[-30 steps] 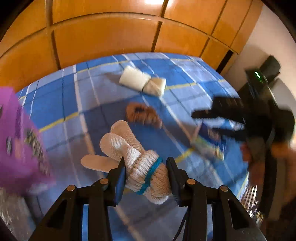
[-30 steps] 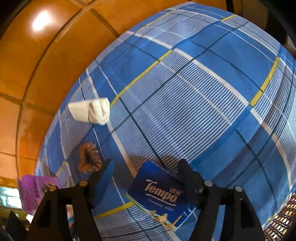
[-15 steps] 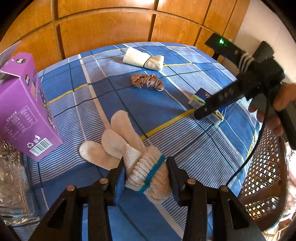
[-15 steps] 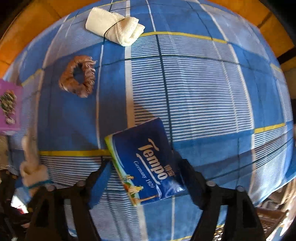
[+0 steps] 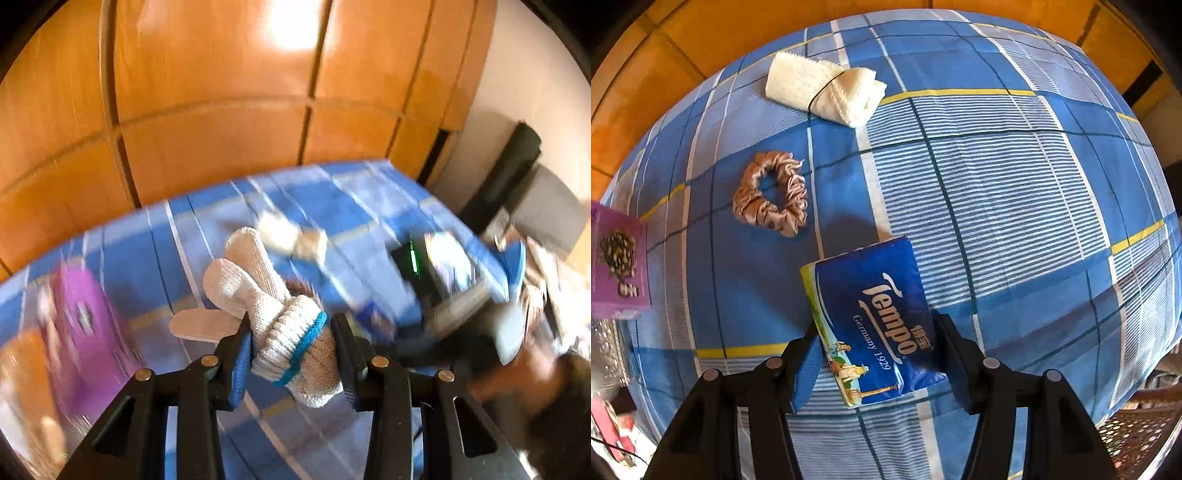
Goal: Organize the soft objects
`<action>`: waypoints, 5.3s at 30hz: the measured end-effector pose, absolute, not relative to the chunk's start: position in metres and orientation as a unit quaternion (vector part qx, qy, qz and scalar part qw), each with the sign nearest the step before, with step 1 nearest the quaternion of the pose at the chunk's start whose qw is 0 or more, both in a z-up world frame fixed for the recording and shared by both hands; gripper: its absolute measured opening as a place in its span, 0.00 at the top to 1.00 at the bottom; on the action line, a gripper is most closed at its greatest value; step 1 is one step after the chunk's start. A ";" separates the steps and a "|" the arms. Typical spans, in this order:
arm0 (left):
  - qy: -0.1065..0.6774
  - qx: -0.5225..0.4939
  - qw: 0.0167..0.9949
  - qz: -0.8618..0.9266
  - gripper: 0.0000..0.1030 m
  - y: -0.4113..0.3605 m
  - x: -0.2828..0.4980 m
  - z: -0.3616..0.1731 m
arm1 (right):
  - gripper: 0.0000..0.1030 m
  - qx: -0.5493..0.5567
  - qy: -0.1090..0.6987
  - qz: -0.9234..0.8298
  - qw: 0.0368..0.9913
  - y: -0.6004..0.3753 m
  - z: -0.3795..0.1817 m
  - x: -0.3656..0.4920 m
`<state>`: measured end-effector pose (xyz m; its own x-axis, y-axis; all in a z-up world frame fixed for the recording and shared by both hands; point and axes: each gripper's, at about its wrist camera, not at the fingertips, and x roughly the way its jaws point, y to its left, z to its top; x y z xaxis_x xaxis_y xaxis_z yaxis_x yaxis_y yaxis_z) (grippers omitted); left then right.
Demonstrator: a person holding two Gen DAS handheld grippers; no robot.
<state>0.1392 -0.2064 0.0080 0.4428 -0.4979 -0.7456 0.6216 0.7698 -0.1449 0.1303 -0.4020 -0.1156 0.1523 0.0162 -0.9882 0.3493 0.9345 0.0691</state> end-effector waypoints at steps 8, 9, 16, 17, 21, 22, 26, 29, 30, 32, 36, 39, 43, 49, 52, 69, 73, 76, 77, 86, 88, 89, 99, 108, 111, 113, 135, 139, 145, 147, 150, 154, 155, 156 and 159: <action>0.394 0.045 0.890 -0.228 0.61 -0.161 0.241 0.064 | 0.41 0.170 0.601 -0.137 0.769 -0.418 -0.109 0.120; 0.391 0.038 0.896 -0.205 0.61 -0.144 0.253 0.068 | 0.41 0.167 0.600 -0.138 0.770 -0.416 -0.109 0.119; 0.381 -0.001 0.921 -0.079 0.61 -0.009 0.268 0.066 | 0.41 0.151 0.600 -0.143 0.772 -0.394 -0.115 0.114; 0.380 -0.005 0.922 -0.069 0.61 0.006 0.264 0.064 | 0.41 0.151 0.600 -0.144 0.772 -0.391 -0.112 0.113; 0.380 -0.024 0.924 -0.021 0.61 0.076 0.231 0.048 | 0.41 0.148 0.600 -0.145 0.773 -0.386 -0.112 0.119; 0.379 -0.029 0.925 -0.011 0.61 0.091 0.221 0.044 | 0.41 0.147 0.600 -0.145 0.773 -0.388 -0.116 0.125; 0.369 -0.044 0.928 0.008 0.61 0.134 0.174 0.034 | 0.41 0.133 0.598 -0.149 0.776 -0.383 -0.117 0.126; 0.361 -0.054 0.931 0.014 0.60 0.151 0.133 0.026 | 0.42 0.118 0.596 -0.153 0.779 -0.374 -0.118 0.126; 0.359 -0.055 0.932 0.017 0.60 0.155 0.119 0.022 | 0.42 0.114 0.596 -0.155 0.780 -0.371 -0.119 0.126; 0.354 -0.052 0.934 0.026 0.60 0.163 0.093 0.016 | 0.43 0.108 0.595 -0.156 0.781 -0.367 -0.119 0.126; 0.348 -0.053 0.934 0.061 0.60 0.178 0.053 0.001 | 0.44 0.099 0.591 -0.159 0.784 -0.359 -0.119 0.125; 0.349 -0.066 0.930 0.093 0.60 0.192 0.032 -0.011 | 0.47 0.080 0.587 -0.159 0.789 -0.352 -0.118 0.125; 0.347 -0.066 0.926 0.131 0.59 0.209 0.013 -0.023 | 0.48 0.034 0.582 -0.162 0.796 -0.337 -0.118 0.126; 0.343 -0.067 0.925 0.150 0.59 0.220 0.006 -0.031 | 0.48 0.005 0.579 -0.162 0.799 -0.325 -0.119 0.126; 0.337 -0.060 0.927 0.156 0.59 0.222 0.001 -0.031 | 0.48 0.005 0.579 -0.160 0.799 -0.327 -0.119 0.124; 0.346 -0.080 0.920 0.164 0.59 0.241 -0.005 -0.043 | 0.48 -0.038 0.568 -0.168 0.805 -0.311 -0.117 0.120; 0.348 -0.080 0.919 0.166 0.59 0.243 -0.005 -0.046 | 0.48 -0.039 0.567 -0.168 0.805 -0.311 -0.116 0.120; 0.353 -0.082 0.917 0.166 0.59 0.244 -0.004 -0.050 | 0.48 -0.041 0.567 -0.168 0.805 -0.311 -0.116 0.120; 0.355 -0.084 0.916 0.165 0.59 0.245 -0.003 -0.051 | 0.48 -0.042 0.567 -0.168 0.806 -0.311 -0.116 0.120; 0.376 -0.099 0.907 0.162 0.59 0.251 0.000 -0.066 | 0.48 -0.051 0.565 -0.168 0.806 -0.309 -0.116 0.119; 0.382 -0.108 0.904 0.160 0.59 0.255 0.003 -0.070 | 0.48 -0.052 0.565 -0.167 0.806 -0.309 -0.116 0.119; 0.384 -0.112 0.902 0.159 0.58 0.256 0.004 -0.071 | 0.48 -0.052 0.565 -0.167 0.806 -0.309 -0.116 0.120; 0.392 -0.130 0.900 0.141 0.56 0.282 0.044 -0.065 | 0.48 -0.053 0.565 -0.167 0.806 -0.308 -0.116 0.120; 0.409 -0.106 0.892 0.162 0.17 0.275 0.040 -0.078 | 0.48 -0.057 0.565 -0.167 0.806 -0.308 -0.116 0.120; 0.413 -0.109 0.888 0.169 0.13 0.271 0.031 -0.082 | 0.48 -0.058 0.565 -0.167 0.806 -0.307 -0.116 0.119; 0.414 -0.113 0.886 0.175 0.11 0.269 0.024 -0.082 | 0.48 -0.058 0.564 -0.167 0.806 -0.307 -0.116 0.119; 0.369 -0.050 0.918 0.140 0.00 0.224 -0.007 -0.046 | 0.49 0.028 0.539 -0.120 0.833 -0.298 -0.064 0.130; 0.367 -0.049 0.919 0.135 0.00 0.220 -0.008 -0.045 | 0.49 0.023 0.517 -0.112 0.848 -0.286 -0.032 0.156; 0.364 -0.047 0.921 0.129 0.00 0.216 -0.011 -0.042 | 0.49 -0.015 0.497 -0.095 0.862 -0.252 0.008 0.203; 0.363 -0.046 0.922 0.129 0.00 0.216 -0.011 -0.041 | 0.49 -0.028 0.491 -0.089 0.866 -0.238 0.017 0.211; 0.362 -0.047 0.922 0.127 0.00 0.215 -0.012 -0.040 | 0.49 -0.039 0.477 -0.075 0.875 -0.219 0.033 0.223; 0.364 -0.044 0.922 0.125 0.00 0.214 -0.013 -0.040 | 0.49 -0.046 0.454 -0.040 0.889 -0.185 0.058 0.233; 0.364 -0.043 0.922 0.124 0.00 0.213 -0.013 -0.040 | 0.49 -0.048 0.450 -0.030 0.891 -0.177 0.061 0.235; 0.364 -0.042 0.922 0.124 0.00 0.213 -0.013 -0.040 | 0.49 -0.053 0.446 -0.016 0.893 -0.166 0.065 0.236; 0.364 -0.041 0.923 0.121 0.00 0.211 -0.015 -0.040 | 0.49 -0.064 0.435 0.024 0.898 -0.132 0.073 0.238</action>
<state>-0.0146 0.2112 -0.0400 0.7056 0.1943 -0.6815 -0.2538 0.9672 0.0130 0.2384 -0.1325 0.0727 0.6200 -0.0130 -0.7845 -0.0991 0.9906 -0.0947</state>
